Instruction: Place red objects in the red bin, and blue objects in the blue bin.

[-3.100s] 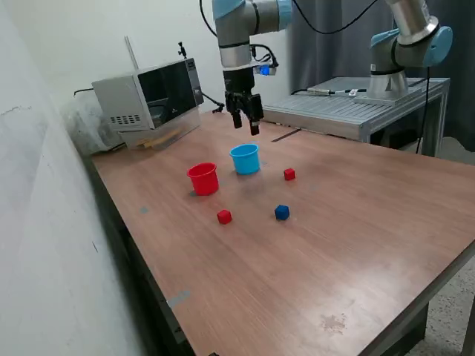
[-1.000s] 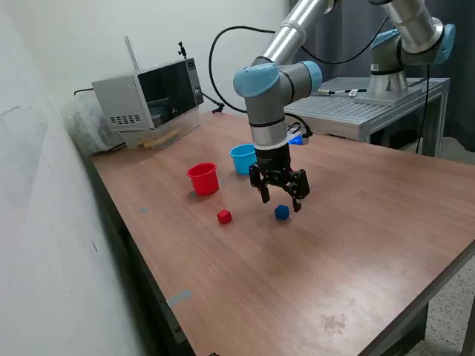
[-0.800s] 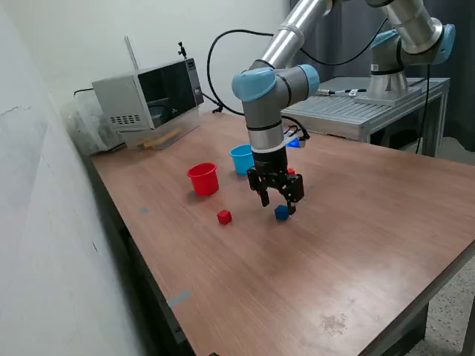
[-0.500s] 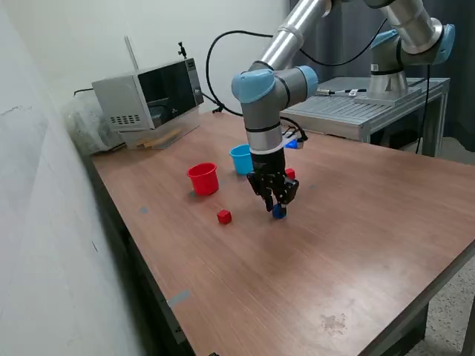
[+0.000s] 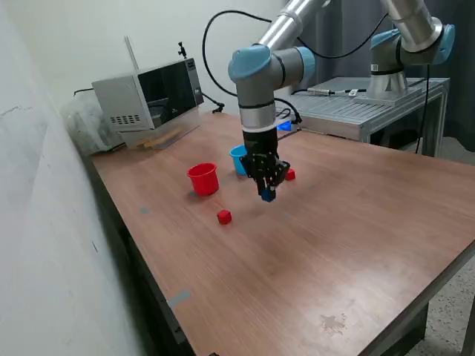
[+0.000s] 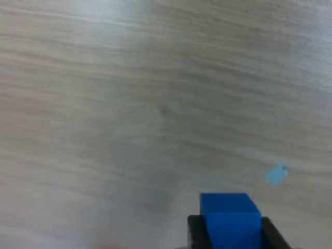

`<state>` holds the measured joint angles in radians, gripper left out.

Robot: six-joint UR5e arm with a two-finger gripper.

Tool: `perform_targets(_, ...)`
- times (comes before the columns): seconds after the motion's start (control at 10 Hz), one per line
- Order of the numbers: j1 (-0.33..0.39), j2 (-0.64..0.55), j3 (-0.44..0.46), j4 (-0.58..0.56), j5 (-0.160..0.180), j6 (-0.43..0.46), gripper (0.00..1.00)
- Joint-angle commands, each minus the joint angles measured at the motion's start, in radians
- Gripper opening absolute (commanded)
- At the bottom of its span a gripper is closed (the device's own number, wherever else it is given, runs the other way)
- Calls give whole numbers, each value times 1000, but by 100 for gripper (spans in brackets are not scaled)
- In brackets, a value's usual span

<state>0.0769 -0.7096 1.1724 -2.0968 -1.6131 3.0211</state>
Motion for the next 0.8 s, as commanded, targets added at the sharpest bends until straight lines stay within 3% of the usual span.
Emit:
perform_targets(0.0,-57,-124,62,6,-54,51,0)
perform_targets(0.4,-175,-248,150,219,-161,152,0)
perform_targets(0.7,-285,-271,220,230,-198,162,0)
